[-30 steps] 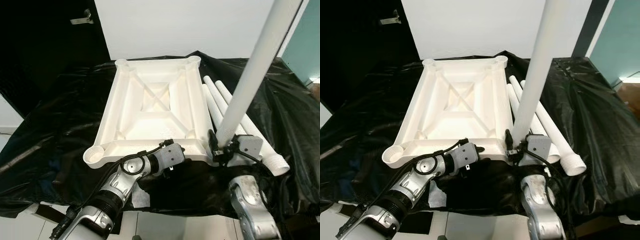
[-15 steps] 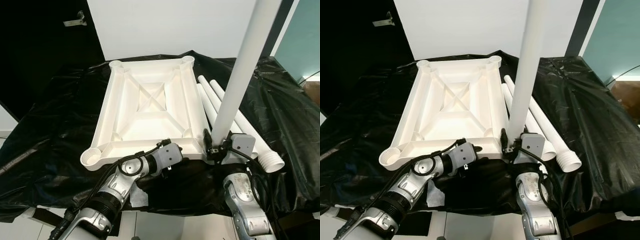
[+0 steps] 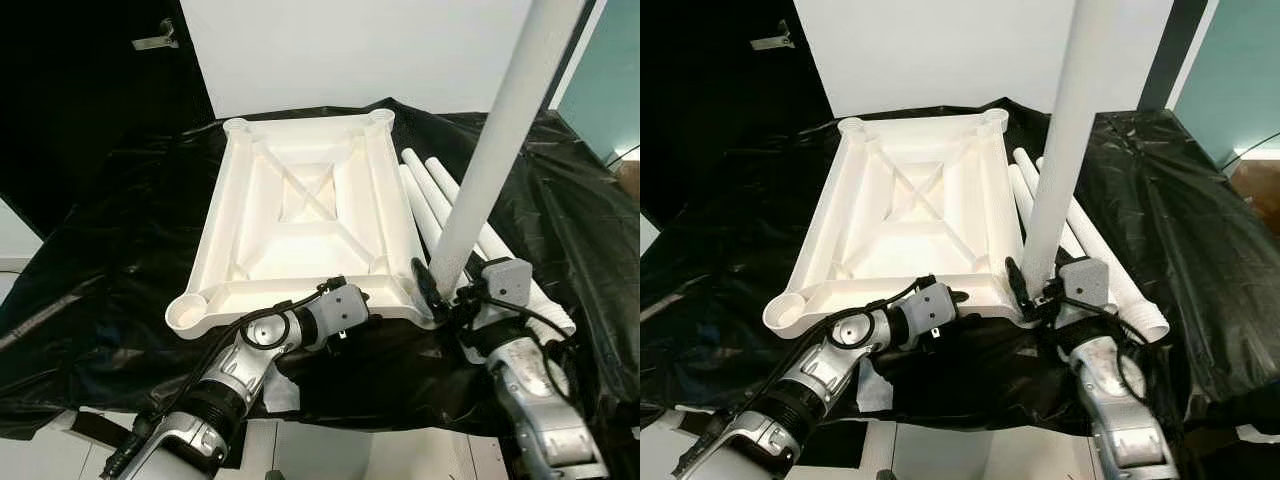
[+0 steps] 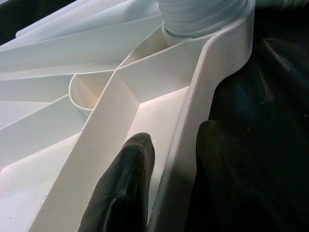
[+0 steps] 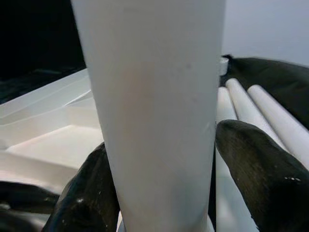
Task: Building children table
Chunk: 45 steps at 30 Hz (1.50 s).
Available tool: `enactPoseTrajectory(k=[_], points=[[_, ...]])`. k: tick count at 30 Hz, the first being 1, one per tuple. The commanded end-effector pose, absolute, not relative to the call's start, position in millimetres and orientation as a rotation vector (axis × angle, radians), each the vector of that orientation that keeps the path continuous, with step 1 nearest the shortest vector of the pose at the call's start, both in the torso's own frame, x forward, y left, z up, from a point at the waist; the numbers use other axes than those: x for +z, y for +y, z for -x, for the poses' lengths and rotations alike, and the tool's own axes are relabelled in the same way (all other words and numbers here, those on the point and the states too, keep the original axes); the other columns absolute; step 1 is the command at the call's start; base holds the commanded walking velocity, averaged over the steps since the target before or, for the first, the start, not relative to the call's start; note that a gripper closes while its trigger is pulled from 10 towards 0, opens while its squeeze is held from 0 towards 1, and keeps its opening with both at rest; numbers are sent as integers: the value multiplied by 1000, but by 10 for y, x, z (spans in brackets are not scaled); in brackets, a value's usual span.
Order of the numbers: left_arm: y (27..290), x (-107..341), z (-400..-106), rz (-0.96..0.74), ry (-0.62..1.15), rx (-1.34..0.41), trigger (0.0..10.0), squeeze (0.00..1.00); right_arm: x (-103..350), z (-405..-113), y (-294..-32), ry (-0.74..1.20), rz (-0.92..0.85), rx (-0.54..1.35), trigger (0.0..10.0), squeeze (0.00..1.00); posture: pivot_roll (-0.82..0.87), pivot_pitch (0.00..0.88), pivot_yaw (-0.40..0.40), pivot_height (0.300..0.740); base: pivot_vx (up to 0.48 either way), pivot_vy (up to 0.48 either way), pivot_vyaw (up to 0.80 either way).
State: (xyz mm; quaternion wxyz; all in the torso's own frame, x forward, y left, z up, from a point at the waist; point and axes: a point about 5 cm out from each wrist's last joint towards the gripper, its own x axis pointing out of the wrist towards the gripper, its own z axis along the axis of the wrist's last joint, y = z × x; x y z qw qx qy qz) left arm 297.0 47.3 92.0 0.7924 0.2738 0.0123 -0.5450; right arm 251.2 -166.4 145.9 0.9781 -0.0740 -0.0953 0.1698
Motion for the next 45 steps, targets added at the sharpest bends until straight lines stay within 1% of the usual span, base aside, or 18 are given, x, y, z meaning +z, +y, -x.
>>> enactPoseTrajectory(k=[1,2,3,12,17,19,20,22,24,26,30,38,39,40,41,42,44,45], points=[[558,702,-2921,-608,147,-1177,10000,0,1444,-2510,-1709,-168,141,343,7765,0,-115,37,52,740,0,0,0],[560,705,-2925,-608,146,-1175,10000,0,1429,-2510,-1714,-154,136,353,1137,0,-114,34,52,740,0,0,0],[563,707,-2928,-609,146,-1174,10000,0,1415,-2510,-1719,-140,130,364,0,0,-114,33,51,740,0,0,0],[583,707,-2931,-613,146,-1174,10000,0,1372,-2556,-1822,-73,100,387,0,0,-111,32,54,740,0,0,0],[589,707,-2935,-615,145,-1175,10000,0,1332,-2556,-1851,-40,69,367,0,0,-112,31,54,740,0,0,0],[586,710,-2935,-615,144,-1175,10000,0,1293,-2503,-1863,-51,71,229,0,0,-109,30,50,740,0,0,0],[586,710,-2935,-615,144,-1175,10000,0,1293,-2503,-1863,-51,71,229,0,0,-109,30,50,740,0,0,0],[584,712,-2936,-613,143,-1175,10000,0,1277,-2455,-1855,-65,81,143,0,0,-110,29,50,740,0,0,0],[567,707,-2926,-612,142,-1179,10000,0,1249,-2394,-1743,-107,116,25,0,0,-105,32,49,740,0,0,0],[556,710,-2921,-610,141,-1181,10000,0,1231,-2388,-1686,-122,116,-70,0,0,-102,33,51,740,0,0,0],[557,715,-2922,-609,140,-1182,10000,0,1232,-2440,-1658,-121,84,-132,0,0,-98,34,52,740,0,0,0],[592,715,-2923,-614,144,-1176,10000,0,1243,-2484,-1607,-129,42,-131,0,0,-82,33,53,740,0,0,0],[591,714,-2922,-613,144,-1175,10000,0,1228,-2488,-1590,-120,70,-118,8196,0,-81,33,51,740,0,0,0],[590,713,-2921,-612,143,-1174,10000,0,1217,-2490,-1578,-115,91,-109,8196,0,-81,33,51,740,0,0,0],[589,712,-2919,-611,143,-1174,10000,0,1205,-2495,-1567,-106,95,-90,10000,0,-84,34,49,740,0,0,0],[588,711,-2917,-610,143,-1173,10000,0,1197,-2497,-1552,-107,99,-79,10000,78,-84,34,49,740,0,0,0],[588,711,-2917,-610,143,-1173,10000,0,1196,-2497,-1549,-108,100,-78,10000,78,-84,34,49,740,0,0,0],[588,710,-2917,-609,143,-1172,10000,0,1212,-2500,-1571,-112,79,-66,10000,1000,-88,35,46,740,0,0,0]])
